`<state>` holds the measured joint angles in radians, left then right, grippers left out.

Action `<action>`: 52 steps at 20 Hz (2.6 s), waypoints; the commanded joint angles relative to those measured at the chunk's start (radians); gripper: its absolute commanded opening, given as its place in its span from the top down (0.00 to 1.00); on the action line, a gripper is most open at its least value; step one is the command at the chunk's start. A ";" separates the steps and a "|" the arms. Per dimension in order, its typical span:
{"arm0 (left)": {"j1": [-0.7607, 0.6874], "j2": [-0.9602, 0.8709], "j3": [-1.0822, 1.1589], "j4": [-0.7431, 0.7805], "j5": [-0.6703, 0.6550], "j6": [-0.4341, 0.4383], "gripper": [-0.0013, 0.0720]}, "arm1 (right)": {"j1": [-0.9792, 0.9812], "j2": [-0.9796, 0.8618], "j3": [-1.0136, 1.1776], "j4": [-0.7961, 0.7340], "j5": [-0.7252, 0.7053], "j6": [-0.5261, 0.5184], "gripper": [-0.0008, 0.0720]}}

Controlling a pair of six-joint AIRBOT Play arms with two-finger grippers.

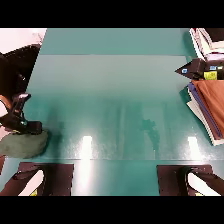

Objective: Fold the shirts.

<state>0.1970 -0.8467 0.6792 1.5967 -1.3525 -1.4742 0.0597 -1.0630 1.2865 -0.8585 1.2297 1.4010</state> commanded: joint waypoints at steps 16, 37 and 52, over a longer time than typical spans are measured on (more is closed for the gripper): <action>-0.447 0.018 0.937 -0.132 0.005 -0.108 0.95 | -0.054 0.000 0.417 -0.008 -0.051 0.000 0.97; -0.606 -0.537 1.015 -0.169 -0.105 -0.022 0.26 | -0.186 -0.003 0.521 -0.008 0.077 0.001 0.97; -0.444 -0.198 -0.042 -0.378 0.438 -0.123 0.26 | -0.186 -0.010 0.519 -0.007 0.091 0.001 0.97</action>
<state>-0.2501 -1.0599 0.7815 1.3041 -1.1248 -1.5822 -0.1253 -1.0687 1.8057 -0.8673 1.3151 1.4017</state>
